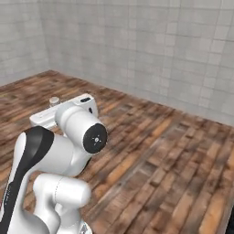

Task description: Retrieve the shaker from the cabinet and place it next the steak on a plate on the dining table.

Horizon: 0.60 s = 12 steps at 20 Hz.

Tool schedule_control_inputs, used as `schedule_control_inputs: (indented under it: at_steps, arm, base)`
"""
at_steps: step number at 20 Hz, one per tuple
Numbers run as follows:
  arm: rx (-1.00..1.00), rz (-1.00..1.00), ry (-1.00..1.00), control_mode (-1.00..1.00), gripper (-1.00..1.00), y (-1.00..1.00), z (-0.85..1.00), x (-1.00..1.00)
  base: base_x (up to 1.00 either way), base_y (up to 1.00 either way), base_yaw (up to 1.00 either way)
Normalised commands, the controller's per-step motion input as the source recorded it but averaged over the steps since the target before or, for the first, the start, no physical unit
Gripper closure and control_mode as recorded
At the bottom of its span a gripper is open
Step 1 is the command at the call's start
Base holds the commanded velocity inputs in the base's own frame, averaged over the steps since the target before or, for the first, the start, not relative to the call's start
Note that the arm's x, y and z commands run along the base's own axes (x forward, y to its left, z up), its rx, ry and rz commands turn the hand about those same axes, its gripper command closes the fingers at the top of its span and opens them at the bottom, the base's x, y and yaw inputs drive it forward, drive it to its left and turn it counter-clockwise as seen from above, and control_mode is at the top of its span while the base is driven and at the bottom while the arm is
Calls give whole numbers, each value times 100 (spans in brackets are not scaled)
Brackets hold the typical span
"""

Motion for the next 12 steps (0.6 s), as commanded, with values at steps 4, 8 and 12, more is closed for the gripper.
schedule_control_inputs:
  at_steps: [4,8,12]
  arm:
    - [0,0,0,100,100,0,0,0]
    - [0,0,0,100,100,0,0,0]
    - [0,0,0,100,100,0,0,0]
  base:
    - [100,0,69]
    - [100,0,73]
    - [100,0,74]
